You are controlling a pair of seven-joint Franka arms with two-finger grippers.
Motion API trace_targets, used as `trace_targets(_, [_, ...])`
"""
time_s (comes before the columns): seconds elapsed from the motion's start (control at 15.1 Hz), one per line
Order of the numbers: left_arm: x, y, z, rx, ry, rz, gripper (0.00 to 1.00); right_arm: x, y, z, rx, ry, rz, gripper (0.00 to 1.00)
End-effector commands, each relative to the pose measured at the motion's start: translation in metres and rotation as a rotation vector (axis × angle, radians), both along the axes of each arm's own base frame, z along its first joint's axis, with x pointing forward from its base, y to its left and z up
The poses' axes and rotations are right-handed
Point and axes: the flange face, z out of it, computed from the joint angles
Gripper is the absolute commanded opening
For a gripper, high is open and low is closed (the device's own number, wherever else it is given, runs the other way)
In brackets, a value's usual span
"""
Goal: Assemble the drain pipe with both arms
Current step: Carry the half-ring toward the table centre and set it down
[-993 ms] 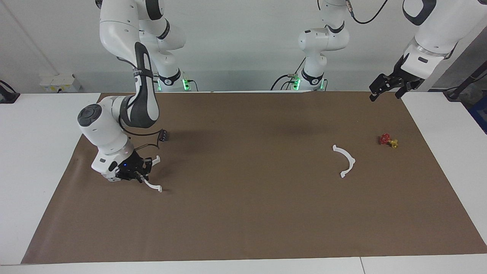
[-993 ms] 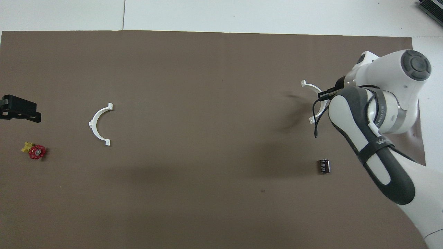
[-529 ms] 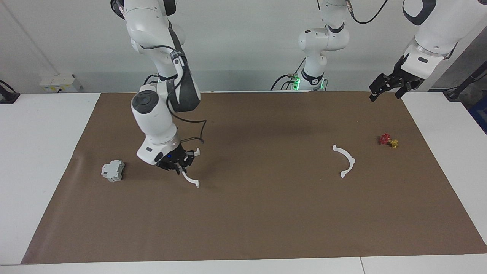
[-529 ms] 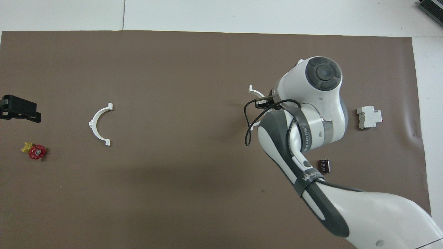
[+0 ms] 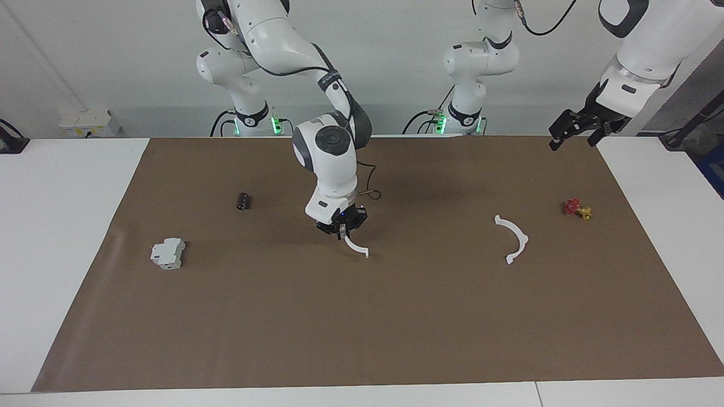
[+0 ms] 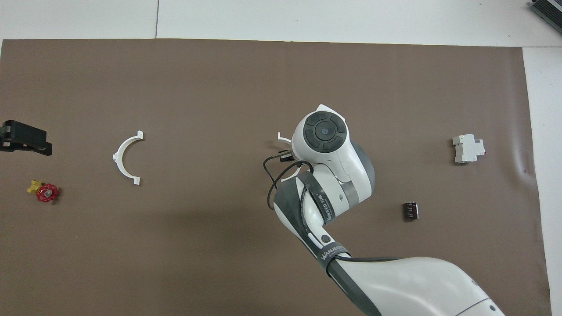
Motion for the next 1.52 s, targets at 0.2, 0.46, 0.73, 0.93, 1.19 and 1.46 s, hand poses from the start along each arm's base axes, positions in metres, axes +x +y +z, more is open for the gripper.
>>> trace_targets(0.2, [-0.004,0.003,0.003,-0.004,0.007,0.001,1.0,-0.018,0.007,-0.025,-0.001,-0.038,-0.041,0.0])
trace_targets(0.46, [-0.004,0.003,0.003,-0.004,0.007,0.001,1.0,-0.027,0.014,-0.029,0.0,-0.03,-0.098,0.0])
trace_targets(0.73, [-0.004,0.003,0.003,-0.004,0.007,0.001,1.0,-0.031,0.012,-0.033,-0.007,-0.03,-0.045,0.0])
trace_targets(0.93, [-0.004,0.003,0.003,-0.004,0.007,0.001,1.0,-0.033,0.011,-0.036,-0.003,-0.037,-0.035,0.0])
trace_targets(1.19, [-0.004,0.002,0.003,-0.004,0.007,0.0,1.0,-0.04,0.017,-0.04,0.005,-0.053,-0.002,0.0])
trace_targets(1.46, [-0.004,0.003,0.003,-0.004,0.009,0.001,1.0,-0.041,0.018,-0.041,0.004,-0.05,0.001,0.75])
